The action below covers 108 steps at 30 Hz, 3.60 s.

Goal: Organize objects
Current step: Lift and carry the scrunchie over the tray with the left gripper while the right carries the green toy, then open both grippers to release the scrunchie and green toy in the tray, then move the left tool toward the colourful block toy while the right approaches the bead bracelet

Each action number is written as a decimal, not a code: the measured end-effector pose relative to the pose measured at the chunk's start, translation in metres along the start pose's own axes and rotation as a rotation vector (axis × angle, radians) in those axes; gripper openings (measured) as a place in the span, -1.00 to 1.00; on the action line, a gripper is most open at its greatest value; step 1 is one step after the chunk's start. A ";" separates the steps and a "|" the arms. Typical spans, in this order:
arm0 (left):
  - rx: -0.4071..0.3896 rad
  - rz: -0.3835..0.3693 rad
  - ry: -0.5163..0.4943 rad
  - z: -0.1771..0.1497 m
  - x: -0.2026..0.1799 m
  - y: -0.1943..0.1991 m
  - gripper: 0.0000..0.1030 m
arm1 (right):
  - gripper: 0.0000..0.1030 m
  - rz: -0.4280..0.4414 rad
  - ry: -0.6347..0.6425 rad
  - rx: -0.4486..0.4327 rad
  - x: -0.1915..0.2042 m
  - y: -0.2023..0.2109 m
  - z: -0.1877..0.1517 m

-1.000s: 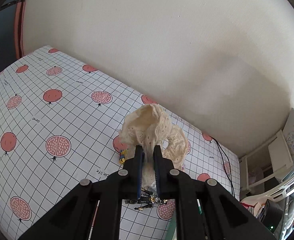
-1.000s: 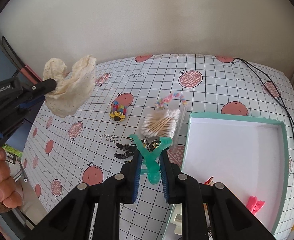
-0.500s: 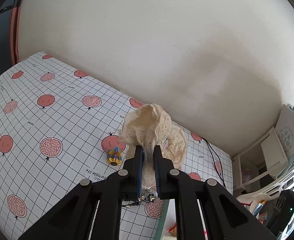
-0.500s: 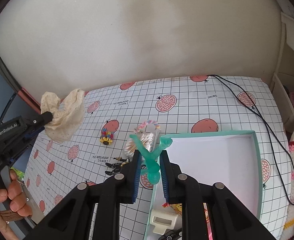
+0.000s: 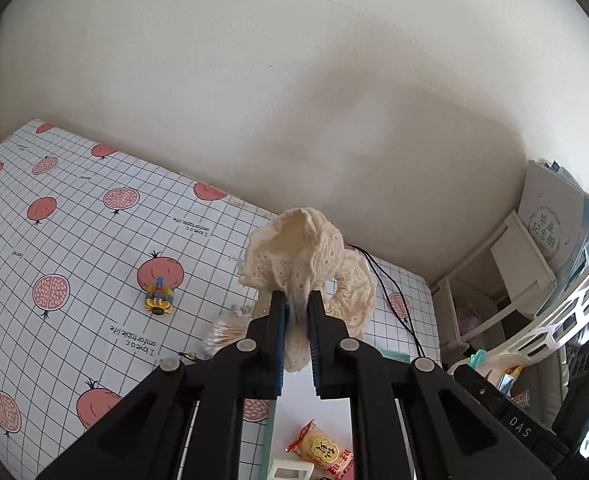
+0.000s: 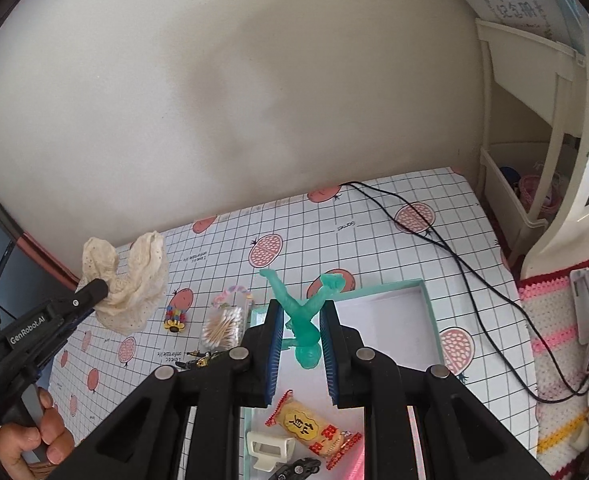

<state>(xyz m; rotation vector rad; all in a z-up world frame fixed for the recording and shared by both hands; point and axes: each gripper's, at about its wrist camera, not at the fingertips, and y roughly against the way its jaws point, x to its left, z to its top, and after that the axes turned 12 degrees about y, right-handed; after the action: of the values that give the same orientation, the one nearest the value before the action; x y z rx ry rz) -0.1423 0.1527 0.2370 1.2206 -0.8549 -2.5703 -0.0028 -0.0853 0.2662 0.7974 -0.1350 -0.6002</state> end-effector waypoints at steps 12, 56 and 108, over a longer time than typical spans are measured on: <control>0.117 -0.037 -0.074 -0.039 -0.037 -0.040 -0.79 | -0.61 -0.123 -0.016 0.034 -0.037 -0.006 -0.005; 0.305 0.063 -0.063 -0.063 -0.029 -0.088 -0.20 | -0.24 -0.157 0.054 0.272 -0.020 -0.071 -0.034; 0.120 0.288 -0.010 0.029 0.092 -0.042 0.87 | 1.00 -0.195 0.221 0.198 0.056 -0.091 -0.018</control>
<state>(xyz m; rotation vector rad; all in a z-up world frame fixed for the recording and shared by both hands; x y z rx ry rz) -0.2199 0.1644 0.1673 1.0278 -1.1116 -2.3265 0.0083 -0.1542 0.1834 1.0719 0.0882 -0.6851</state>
